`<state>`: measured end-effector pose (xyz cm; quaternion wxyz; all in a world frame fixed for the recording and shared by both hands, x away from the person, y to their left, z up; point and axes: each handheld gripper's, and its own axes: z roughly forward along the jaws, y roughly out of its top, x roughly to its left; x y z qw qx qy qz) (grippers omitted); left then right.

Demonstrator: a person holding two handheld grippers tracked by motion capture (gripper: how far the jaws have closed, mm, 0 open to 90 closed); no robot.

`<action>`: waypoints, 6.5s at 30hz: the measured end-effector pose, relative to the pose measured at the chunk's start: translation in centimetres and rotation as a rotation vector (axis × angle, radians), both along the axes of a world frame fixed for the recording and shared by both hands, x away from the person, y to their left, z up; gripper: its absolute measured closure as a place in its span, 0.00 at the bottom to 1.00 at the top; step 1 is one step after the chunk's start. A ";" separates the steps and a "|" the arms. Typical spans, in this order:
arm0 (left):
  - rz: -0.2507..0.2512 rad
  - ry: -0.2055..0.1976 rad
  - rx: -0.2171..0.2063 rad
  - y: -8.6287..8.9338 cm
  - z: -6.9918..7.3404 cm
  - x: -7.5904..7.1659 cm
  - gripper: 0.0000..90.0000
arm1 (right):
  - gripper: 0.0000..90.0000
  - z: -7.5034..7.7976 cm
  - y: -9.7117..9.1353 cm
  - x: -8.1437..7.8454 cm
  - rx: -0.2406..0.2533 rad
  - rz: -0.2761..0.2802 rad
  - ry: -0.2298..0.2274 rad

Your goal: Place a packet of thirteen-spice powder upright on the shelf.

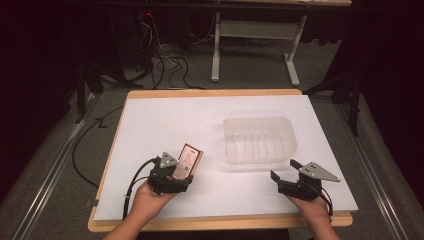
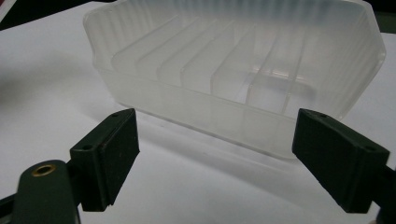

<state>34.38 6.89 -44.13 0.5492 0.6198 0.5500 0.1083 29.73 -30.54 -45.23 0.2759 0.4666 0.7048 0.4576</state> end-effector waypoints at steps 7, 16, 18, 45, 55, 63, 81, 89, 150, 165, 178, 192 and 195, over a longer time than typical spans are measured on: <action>0.041 -0.097 -0.054 -1.2 0.3 0.3 0.36 | 0.17 0.0 -0.1 0.0 0.005 -0.001 -0.007; 0.036 -0.172 -0.134 -2.5 -0.3 -1.0 0.36 | 0.17 0.5 0.1 0.0 0.033 0.037 -0.019; 0.024 -0.173 -0.119 -2.7 -0.5 -1.2 0.36 | 0.17 0.6 0.4 0.0 0.039 0.045 -0.027; 0.006 -0.242 -0.154 -3.5 -0.4 -2.5 0.36 | 0.16 2.2 6.7 1.3 0.054 0.140 0.017; -0.026 -0.252 -0.118 -4.8 -1.3 -3.1 0.36 | 0.17 2.6 8.8 1.8 0.089 0.176 0.019; -0.044 -0.256 -0.102 -6.1 -1.9 -3.6 0.36 | 0.18 3.1 9.9 1.5 0.120 0.221 0.018; -0.094 -0.275 -0.135 -8.8 -1.6 -5.8 0.36 | 0.30 3.6 11.0 0.5 0.180 0.286 0.018; -0.100 -0.289 -0.131 -9.3 -1.5 -6.2 0.36 | 0.43 3.5 11.0 0.4 0.208 0.292 0.033; -0.087 -0.267 -0.128 -5.3 -0.3 -3.5 0.30 | 0.76 4.3 8.3 -0.1 0.124 0.210 -0.108; -0.049 -0.273 -0.114 -4.0 -0.1 -2.7 0.29 | 0.76 4.6 5.7 -0.3 0.100 0.138 -0.138; -0.002 -0.268 -0.122 -2.1 0.3 -1.7 0.29 | 0.76 4.9 2.0 -0.5 0.108 0.036 -0.154; 0.031 -0.267 -0.110 -0.1 0.6 -1.1 0.29 | 0.76 4.8 -0.7 -0.4 0.098 -0.057 -0.162; 0.030 -0.255 -0.112 0.4 0.6 -1.1 0.29 | 0.76 4.9 -1.1 -0.4 0.098 -0.069 -0.165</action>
